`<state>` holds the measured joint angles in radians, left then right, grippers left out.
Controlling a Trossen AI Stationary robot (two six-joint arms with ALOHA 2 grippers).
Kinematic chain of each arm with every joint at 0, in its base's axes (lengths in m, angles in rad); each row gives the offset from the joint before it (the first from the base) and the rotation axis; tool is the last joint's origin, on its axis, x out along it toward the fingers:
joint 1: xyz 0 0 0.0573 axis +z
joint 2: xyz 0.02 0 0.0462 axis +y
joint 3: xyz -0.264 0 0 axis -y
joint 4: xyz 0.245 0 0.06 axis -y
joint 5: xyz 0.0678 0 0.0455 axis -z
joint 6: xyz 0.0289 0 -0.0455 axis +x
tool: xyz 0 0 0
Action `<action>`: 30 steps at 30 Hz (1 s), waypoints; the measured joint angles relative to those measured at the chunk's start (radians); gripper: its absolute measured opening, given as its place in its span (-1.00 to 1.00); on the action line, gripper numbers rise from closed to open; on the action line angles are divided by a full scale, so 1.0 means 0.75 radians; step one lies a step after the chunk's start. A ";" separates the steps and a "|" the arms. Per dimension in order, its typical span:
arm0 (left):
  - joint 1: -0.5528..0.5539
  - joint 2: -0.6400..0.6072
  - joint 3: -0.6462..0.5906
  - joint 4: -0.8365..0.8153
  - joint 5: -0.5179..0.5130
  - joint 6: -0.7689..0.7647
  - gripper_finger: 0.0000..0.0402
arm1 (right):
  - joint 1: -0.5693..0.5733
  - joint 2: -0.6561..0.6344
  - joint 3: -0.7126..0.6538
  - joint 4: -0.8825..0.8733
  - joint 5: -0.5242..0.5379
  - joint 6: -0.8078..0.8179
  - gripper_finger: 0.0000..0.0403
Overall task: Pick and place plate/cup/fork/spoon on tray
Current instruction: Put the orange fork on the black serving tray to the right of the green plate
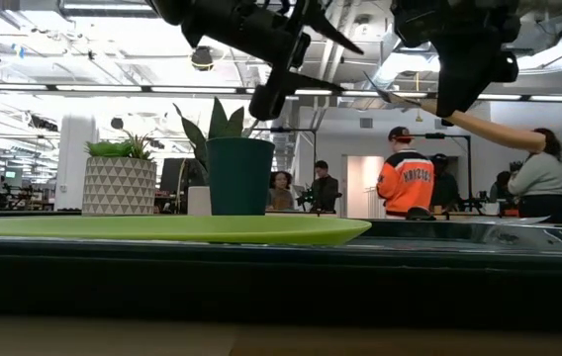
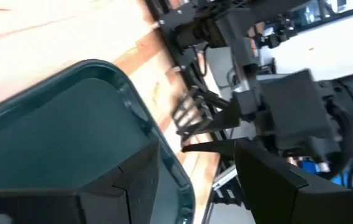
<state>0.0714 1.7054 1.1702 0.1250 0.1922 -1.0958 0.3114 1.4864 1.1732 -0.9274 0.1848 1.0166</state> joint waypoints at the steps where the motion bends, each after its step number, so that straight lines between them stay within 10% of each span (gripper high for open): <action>1: 0.002 0.000 0.000 -0.008 -0.006 0.000 -0.04 | -0.002 0.000 0.000 0.000 -0.001 -0.014 -0.80; 30: 0.005 -0.001 -0.001 -0.016 -0.121 -0.022 -0.04 | -0.097 0.011 0.000 0.143 -0.005 -0.210 -0.79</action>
<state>0.0753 1.7046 1.1698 0.1132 0.1015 -1.1122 0.2386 1.4948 1.1732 -0.8203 0.1812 0.8590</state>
